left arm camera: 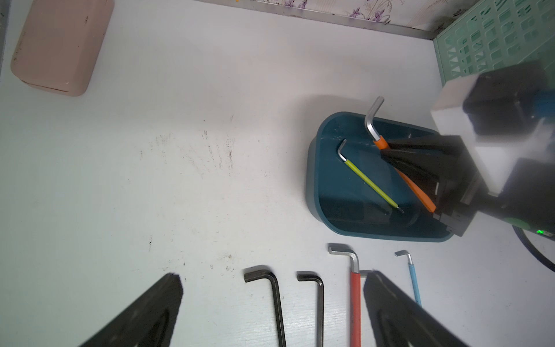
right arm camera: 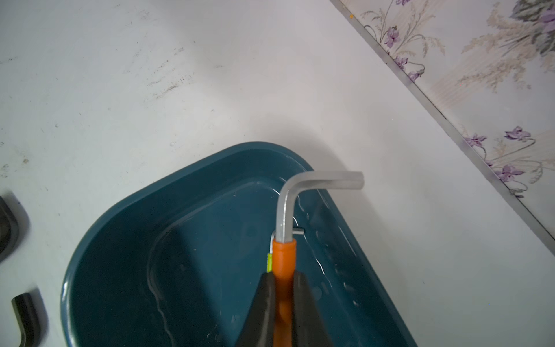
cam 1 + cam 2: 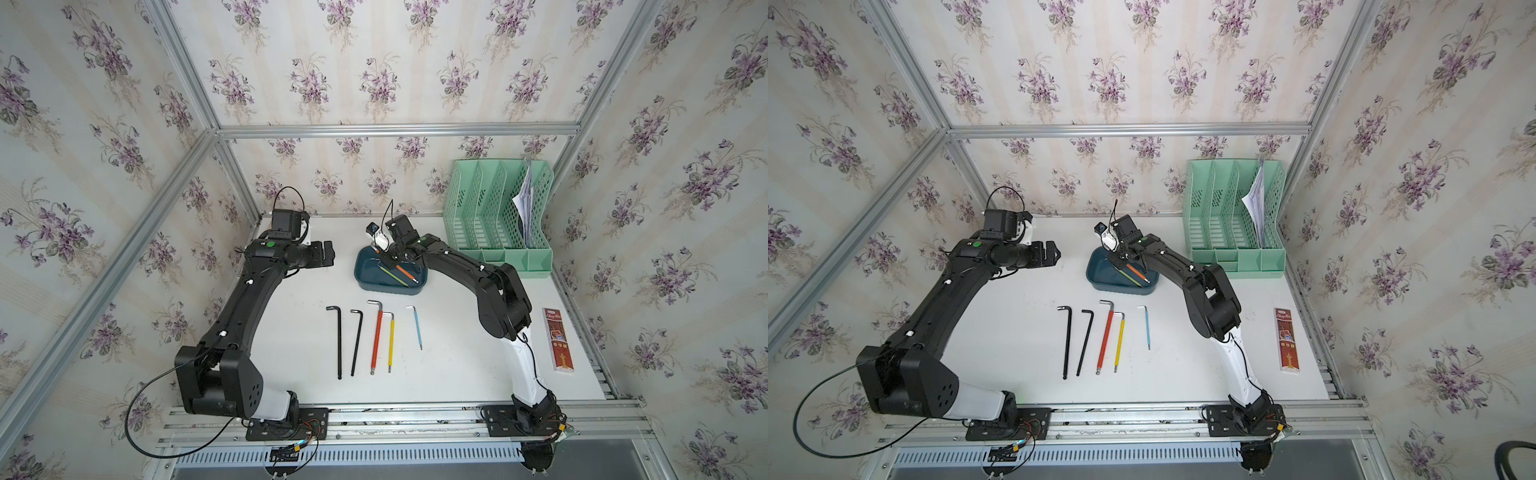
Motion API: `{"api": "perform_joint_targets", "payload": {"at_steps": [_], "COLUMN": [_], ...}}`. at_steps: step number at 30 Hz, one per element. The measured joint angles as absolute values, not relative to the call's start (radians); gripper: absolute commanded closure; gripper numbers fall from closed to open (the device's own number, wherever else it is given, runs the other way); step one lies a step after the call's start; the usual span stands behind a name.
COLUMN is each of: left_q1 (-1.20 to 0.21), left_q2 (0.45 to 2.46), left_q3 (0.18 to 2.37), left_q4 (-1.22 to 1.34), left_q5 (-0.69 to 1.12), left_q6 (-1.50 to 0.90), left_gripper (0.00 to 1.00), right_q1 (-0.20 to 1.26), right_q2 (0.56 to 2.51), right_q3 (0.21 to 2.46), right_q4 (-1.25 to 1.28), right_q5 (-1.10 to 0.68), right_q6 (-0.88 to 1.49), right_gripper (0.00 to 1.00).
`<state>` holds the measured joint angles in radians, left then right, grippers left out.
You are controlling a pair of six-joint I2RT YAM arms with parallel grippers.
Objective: Put the hex key on the desktop into the storage box
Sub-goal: Place the Allen key in the storage box, then pick up the Allen key from the center of the board.
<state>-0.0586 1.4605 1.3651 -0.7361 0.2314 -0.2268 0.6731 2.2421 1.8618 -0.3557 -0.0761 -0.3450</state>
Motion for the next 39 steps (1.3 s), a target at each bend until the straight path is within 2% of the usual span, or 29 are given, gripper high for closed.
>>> {"api": "perform_joint_targets", "payload": {"at_steps": [5, 8, 11, 15, 19, 29, 39], "left_q1": [-0.054, -0.049, -0.042, -0.038, -0.039, -0.041, -0.071], "left_q2": [1.464, 1.475, 1.473, 1.473, 1.472, 1.470, 1.488], "left_q3": [1.365, 1.374, 1.372, 1.360, 1.343, 1.311, 1.289], "left_q4": [-0.736, -0.736, -0.735, -0.726, -0.702, -0.653, -0.607], "left_q5": [0.249, 0.263, 0.271, 0.325, 0.395, 0.457, 0.473], "left_q6": [-0.236, -0.239, -0.242, -0.242, -0.242, -0.241, -0.239], "left_gripper": [0.01, 0.01, 0.01, 0.01, 0.01, 0.01, 0.01], "right_q1": [0.675, 0.682, 0.687, 0.691, 0.691, 0.691, 0.694], "right_q2": [2.262, 2.264, 2.266, 2.236, 2.154, 1.880, 1.629], "right_q3": [1.861, 1.850, 1.847, 1.832, 1.755, 1.485, 1.155], "right_q4": [-0.386, -0.387, -0.406, -0.413, -0.394, -0.324, -0.194], "right_q5": [-0.076, -0.060, -0.039, -0.032, -0.019, 0.055, 0.025], "right_q6": [-0.348, -0.347, -0.340, -0.310, -0.274, -0.093, 0.233], "right_gripper": [0.97, 0.87, 0.82, 0.65, 0.57, 0.50, 0.52]}}
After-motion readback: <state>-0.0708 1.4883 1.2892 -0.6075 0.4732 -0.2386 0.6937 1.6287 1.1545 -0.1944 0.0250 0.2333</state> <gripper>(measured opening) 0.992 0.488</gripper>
